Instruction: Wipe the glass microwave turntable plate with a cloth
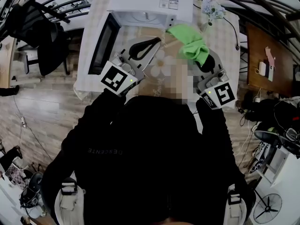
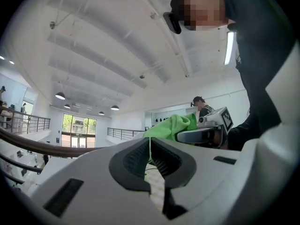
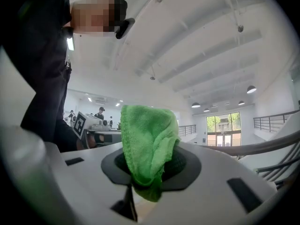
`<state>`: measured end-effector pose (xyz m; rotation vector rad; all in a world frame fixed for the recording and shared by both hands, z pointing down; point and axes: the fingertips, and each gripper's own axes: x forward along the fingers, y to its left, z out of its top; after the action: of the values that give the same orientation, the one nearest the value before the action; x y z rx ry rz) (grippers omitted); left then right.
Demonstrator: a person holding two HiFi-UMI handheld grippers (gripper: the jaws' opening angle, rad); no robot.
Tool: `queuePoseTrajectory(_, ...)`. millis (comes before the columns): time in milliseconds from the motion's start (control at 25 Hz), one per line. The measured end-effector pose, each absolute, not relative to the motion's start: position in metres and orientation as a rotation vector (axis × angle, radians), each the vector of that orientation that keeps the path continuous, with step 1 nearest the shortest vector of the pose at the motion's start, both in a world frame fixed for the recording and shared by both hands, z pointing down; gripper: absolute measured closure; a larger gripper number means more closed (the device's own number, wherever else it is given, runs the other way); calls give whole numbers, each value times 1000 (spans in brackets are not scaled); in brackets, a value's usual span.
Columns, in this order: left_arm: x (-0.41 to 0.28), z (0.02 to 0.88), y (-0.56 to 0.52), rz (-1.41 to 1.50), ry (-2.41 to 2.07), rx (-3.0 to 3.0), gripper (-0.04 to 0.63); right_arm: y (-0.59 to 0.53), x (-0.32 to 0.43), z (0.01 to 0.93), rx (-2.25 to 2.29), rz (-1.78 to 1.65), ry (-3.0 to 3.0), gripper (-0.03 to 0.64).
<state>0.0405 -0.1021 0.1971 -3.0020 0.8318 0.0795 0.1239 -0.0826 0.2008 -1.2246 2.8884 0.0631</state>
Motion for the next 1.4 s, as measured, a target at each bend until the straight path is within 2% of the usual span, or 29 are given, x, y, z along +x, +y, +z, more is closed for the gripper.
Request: queuePoseTrajectory(1400,54,219,-70,-30,810,-3029,572,-60,108,230,-1188,-37,2953,511)
